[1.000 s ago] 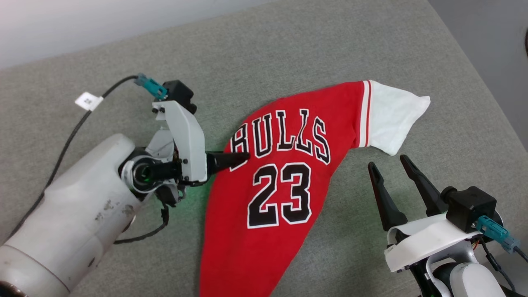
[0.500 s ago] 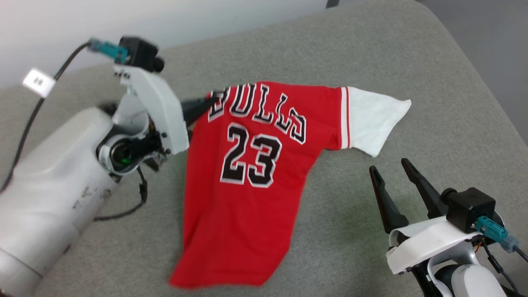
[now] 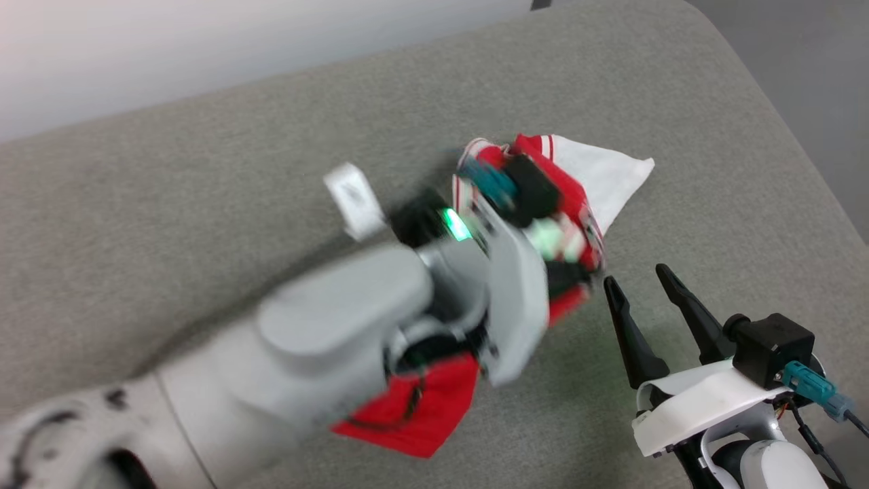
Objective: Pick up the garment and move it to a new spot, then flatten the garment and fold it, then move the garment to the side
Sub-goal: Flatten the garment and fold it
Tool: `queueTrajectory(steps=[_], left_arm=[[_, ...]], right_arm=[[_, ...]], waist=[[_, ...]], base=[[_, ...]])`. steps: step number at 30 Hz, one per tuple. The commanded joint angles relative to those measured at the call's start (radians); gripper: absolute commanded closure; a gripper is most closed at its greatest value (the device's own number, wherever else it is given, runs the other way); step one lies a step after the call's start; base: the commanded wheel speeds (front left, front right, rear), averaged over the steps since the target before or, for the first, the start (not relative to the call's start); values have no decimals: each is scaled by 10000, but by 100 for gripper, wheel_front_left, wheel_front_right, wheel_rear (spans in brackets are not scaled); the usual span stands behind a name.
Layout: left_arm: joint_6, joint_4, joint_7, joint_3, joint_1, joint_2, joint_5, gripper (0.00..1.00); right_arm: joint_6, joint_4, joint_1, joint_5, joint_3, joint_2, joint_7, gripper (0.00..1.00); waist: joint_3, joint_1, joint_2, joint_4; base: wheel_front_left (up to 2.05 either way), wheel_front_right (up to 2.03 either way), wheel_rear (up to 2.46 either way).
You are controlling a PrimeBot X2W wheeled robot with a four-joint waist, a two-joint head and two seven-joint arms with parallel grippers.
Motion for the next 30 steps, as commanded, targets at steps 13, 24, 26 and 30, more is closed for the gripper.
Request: queueTrajectory(steps=[13, 24, 26, 30], left_arm=[[-14, 759, 829, -69, 1009, 283, -121, 0], [-14, 422, 1584, -79, 24, 1226, -325, 0], [-14, 594, 1782, -79, 52, 1151, -425, 0], [-14, 1033, 1947, -76, 146, 1069, -391, 0]], right_arm=[[-7, 357, 90, 62, -230, 184, -387, 0], [-7, 219, 99, 109, -221, 209, -264, 0], [-8, 188, 15, 137, -160, 212, -261, 0], [-7, 193, -13, 172, -104, 223, -335, 0]], waist=[[146, 0, 0, -123], [13, 0, 0, 120], [70, 0, 0, 41], [235, 0, 0, -204]], base=[[0, 0, 0], [0, 0, 0], [0, 0, 0], [0, 0, 0]])
